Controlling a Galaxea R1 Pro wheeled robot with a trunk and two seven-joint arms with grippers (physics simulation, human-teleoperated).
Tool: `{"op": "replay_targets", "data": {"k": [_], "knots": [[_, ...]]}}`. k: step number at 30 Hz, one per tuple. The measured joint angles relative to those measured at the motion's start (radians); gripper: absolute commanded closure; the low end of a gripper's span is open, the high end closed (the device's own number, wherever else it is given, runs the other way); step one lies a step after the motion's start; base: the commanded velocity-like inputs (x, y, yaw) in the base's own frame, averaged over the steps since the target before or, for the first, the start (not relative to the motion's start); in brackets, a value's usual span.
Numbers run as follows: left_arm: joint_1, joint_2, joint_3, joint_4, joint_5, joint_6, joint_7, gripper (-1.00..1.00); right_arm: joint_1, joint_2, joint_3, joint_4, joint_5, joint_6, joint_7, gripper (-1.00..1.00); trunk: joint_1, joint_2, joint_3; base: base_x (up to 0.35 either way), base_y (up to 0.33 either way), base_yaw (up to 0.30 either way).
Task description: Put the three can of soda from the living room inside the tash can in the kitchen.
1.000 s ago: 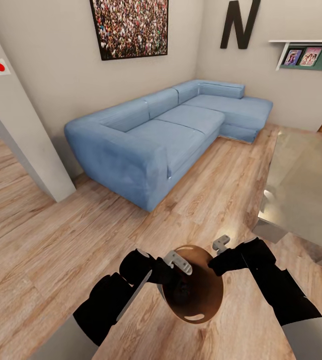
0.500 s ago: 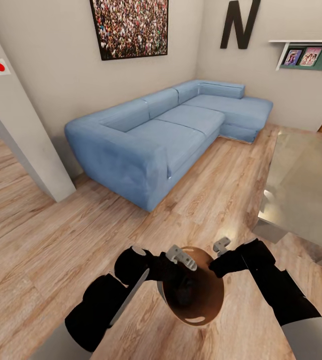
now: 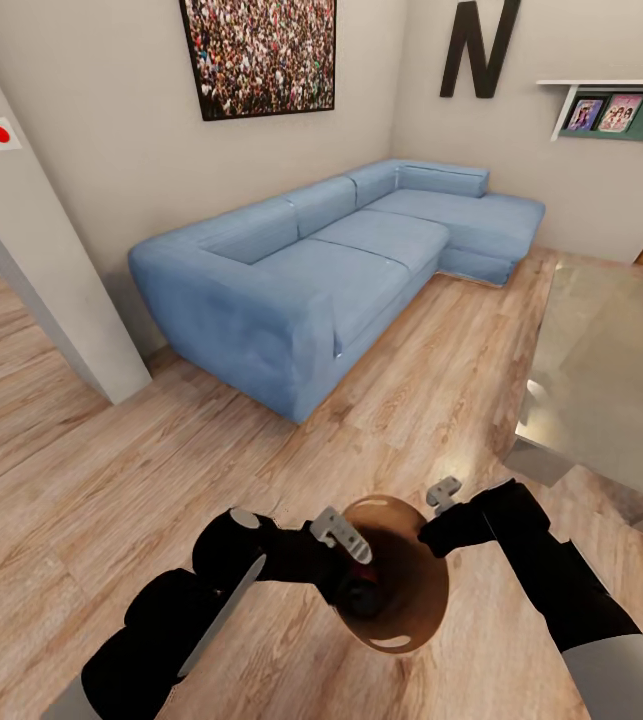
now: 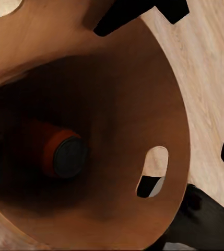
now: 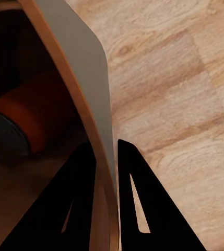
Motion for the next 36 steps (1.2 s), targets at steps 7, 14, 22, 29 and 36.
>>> {"op": "replay_targets", "data": {"k": [7,14,22,29,36], "knots": [[0.006,0.083,0.185,-0.004,-0.075,-0.001,-0.079,-1.0,0.0,-0.003,-0.002,0.001,-0.031,0.015,0.002,1.0,0.0,0.0,0.0,0.0,0.0,0.0],[0.054,0.121,0.479,-0.002,-0.074,-0.14,-0.185,-1.0,0.001,-0.016,-0.011,0.011,-0.017,0.008,0.001,1.0,0.0,0.0,0.0,0.0,0.0,0.0],[0.111,0.127,0.715,0.026,-0.084,-0.277,-0.264,-1.0,0.003,-0.093,-0.075,0.026,0.007,-0.002,0.004,1.0,0.0,0.0,0.0,0.0,0.0,0.0],[0.181,0.128,0.735,0.143,-0.089,-0.469,-0.264,-1.0,0.008,-0.157,-0.175,0.032,-0.022,0.014,0.016,1.0,0.0,0.0,0.0,0.0,0.0,0.0],[0.196,0.128,0.738,0.374,-0.089,-0.707,-0.261,-1.0,0.013,-0.268,-0.346,0.1,-0.001,0.003,0.02,1.0,0.0,0.0,0.0,0.0,0.0,0.0]]}}
